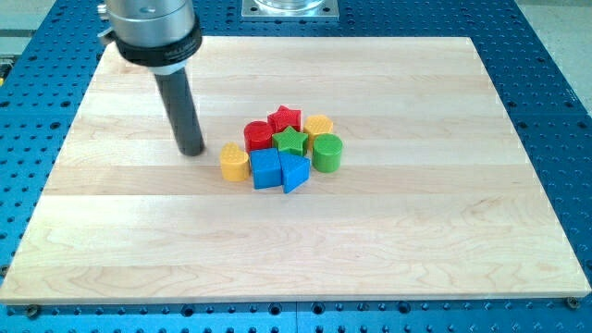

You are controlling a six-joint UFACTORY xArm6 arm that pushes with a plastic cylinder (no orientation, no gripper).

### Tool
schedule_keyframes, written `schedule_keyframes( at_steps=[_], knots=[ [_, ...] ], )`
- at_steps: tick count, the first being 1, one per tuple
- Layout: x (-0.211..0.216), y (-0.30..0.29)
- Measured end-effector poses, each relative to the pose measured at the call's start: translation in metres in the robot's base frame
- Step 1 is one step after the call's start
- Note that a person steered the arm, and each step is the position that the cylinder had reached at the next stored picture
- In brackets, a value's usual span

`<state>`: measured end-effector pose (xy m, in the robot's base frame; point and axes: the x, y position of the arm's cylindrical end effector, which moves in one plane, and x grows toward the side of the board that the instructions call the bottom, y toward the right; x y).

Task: Adjust blocks into a group

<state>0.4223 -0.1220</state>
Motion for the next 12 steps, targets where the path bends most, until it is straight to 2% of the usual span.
schedule_keyframes(
  at_steps=[1,3,4,5,7,8,9,11,12],
  knots=[
    [0.002,0.02],
    [0.041,0.023],
    [-0.002,0.018],
    [-0.004,0.034],
    [0.064,0.034],
    [0.091,0.066],
    [0.121,0.055],
    [0.12,0.158],
    [0.111,0.176]
  ],
)
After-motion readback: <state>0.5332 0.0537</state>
